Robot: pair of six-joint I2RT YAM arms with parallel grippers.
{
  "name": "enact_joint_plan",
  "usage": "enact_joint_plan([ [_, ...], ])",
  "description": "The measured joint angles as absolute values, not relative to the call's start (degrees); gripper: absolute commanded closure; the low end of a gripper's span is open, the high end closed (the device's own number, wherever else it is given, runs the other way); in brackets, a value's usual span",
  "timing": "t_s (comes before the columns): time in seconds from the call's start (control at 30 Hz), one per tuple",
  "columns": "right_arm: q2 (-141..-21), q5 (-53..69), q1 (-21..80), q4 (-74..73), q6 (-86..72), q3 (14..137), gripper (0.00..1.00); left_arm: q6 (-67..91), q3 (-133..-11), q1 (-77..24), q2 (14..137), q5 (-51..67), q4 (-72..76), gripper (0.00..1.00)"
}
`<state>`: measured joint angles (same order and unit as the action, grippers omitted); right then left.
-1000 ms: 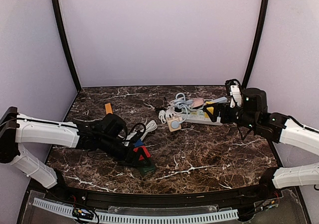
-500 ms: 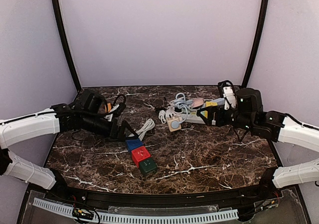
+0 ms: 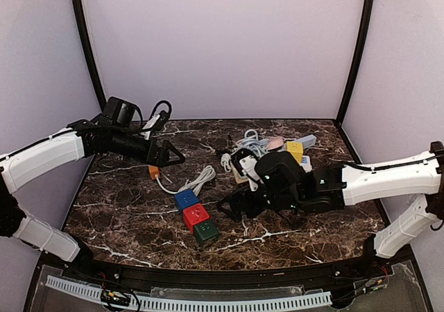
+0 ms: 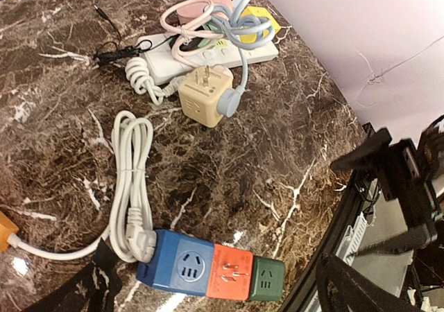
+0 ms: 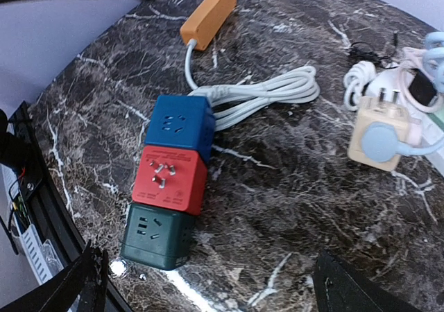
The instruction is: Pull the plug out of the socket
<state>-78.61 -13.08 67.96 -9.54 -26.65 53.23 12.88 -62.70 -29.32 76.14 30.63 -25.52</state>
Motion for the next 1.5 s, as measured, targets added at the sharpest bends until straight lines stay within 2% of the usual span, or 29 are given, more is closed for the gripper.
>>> enact_joint_plan([
  [0.33, -97.41, -12.78, 74.91, -10.13, -27.99, 65.08, 0.03, 4.16, -61.69, -25.58, 74.74, 28.03, -22.09, 0.02],
  [0.6, -102.24, -12.45, 76.34, -14.81, -30.65, 68.55, 0.05, 2.11, -54.78, -23.05, 70.28, 26.37, -18.74, 0.01],
  [0.93, -108.9, -13.1, 77.36, -17.8, -34.28, 74.08, 0.18, 1.41, -54.63, -22.98, 70.37, 21.85, -18.96, 0.01],
  [1.37, -111.02, -14.22, 77.34, -19.62, -35.81, 75.44, 0.29, 1.23, -54.22, -22.98, 70.37, 22.13, -18.41, 0.01],
  [1.43, -111.37, -14.22, 77.3, -19.62, -35.97, 75.44, 0.34, 1.3, -53.8, -22.98, 70.37, 22.52, -18.02, 0.01],
  [1.5, -111.77, -14.24, 77.25, -19.7, -36.1, 75.44, 0.44, 1.3, -53.45, -22.98, 70.37, 22.98, -17.82, 0.01],
])
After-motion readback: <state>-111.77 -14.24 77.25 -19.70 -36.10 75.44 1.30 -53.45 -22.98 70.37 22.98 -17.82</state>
